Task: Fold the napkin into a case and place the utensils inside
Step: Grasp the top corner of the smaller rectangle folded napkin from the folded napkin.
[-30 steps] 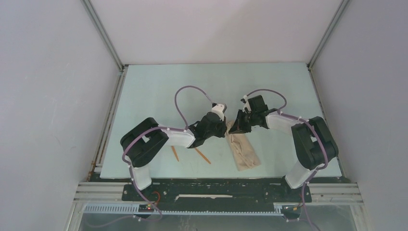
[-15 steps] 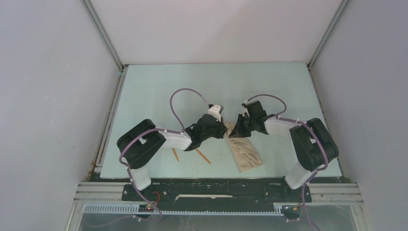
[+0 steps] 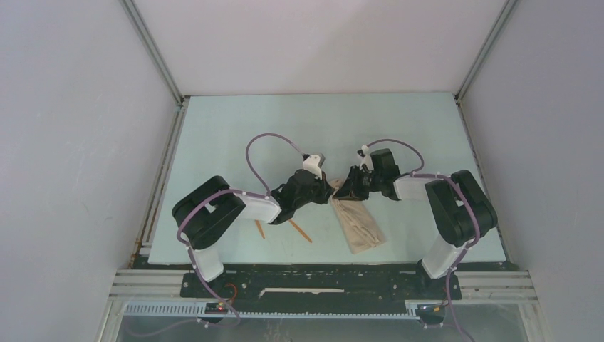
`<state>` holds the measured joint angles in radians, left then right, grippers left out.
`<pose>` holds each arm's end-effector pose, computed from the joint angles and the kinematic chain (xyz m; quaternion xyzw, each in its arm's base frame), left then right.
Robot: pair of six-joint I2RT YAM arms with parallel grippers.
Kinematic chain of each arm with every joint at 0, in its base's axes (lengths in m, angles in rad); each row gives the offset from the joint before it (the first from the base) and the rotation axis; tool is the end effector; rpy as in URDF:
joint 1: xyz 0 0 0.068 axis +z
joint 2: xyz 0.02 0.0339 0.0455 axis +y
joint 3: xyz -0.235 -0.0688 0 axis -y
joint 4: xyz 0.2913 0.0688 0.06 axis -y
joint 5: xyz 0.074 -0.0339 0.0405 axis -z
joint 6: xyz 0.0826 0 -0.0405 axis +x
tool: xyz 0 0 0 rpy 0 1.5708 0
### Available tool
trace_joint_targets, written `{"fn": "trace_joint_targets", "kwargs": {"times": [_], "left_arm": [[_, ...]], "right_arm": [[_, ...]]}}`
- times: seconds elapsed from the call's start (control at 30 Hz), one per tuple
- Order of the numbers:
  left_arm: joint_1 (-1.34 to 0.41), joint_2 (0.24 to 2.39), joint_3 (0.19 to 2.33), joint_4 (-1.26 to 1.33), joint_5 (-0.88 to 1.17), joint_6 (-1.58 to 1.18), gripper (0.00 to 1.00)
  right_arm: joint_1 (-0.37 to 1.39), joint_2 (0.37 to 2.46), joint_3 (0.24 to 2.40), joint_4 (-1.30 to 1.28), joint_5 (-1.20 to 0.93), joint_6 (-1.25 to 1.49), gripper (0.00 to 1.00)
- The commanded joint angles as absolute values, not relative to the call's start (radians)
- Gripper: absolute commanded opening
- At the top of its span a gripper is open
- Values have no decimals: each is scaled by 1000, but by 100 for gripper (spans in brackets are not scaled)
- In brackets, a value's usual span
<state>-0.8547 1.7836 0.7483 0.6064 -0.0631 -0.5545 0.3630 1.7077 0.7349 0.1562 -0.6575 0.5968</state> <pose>0.2745 -0.3075 0.0582 0.1089 0.8341 -0.3297 0.4287 0.3196 0.1754 0.0377 -0.0154 0.8878 0.4272 0.1705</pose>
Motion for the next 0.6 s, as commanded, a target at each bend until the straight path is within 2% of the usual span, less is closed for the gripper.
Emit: {"fn": "trace_joint_targets", "kwargs": {"times": [0.0,0.3,0.57], "left_arm": [[-849,1744,742,653,-37,-574,0],[-843,1741,732,654,-25,-574,0],[-843,1728,731,661,-17,-574,0]], "right_arm": [[347,1650,713,227,-711,576,32],[326,1650,712,252,-713,572,33],[359,1744,745,282,-700,606,15]]}}
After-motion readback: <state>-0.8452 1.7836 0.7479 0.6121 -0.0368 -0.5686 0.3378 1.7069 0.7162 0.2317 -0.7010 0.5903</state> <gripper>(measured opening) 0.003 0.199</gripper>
